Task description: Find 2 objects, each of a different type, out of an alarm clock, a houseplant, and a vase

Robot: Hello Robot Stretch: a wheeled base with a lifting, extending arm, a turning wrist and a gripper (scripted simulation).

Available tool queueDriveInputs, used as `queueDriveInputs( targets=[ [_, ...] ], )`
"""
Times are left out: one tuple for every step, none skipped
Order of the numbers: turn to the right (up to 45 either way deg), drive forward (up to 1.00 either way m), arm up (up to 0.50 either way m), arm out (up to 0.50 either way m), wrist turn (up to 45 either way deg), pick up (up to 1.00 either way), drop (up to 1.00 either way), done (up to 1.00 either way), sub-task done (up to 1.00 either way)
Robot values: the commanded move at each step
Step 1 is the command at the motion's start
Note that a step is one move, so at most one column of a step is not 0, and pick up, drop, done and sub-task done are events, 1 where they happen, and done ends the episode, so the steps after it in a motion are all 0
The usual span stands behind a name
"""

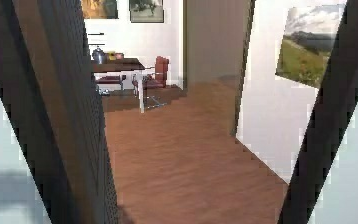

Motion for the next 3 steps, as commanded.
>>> queueDriveInputs(
  targets=[
    [45.0, 0.00, 0.00, 0.00, 0.0, 0.00, 0.00, 0.00, 0.00],
    [45.0, 0.00, 0.00, 0.00, 0.0, 0.00, 0.00, 0.00, 0.00],
    [45.0, 0.00, 0.00, 0.00, 0.0, 0.00, 0.00, 0.00, 0.00]
  ],
)
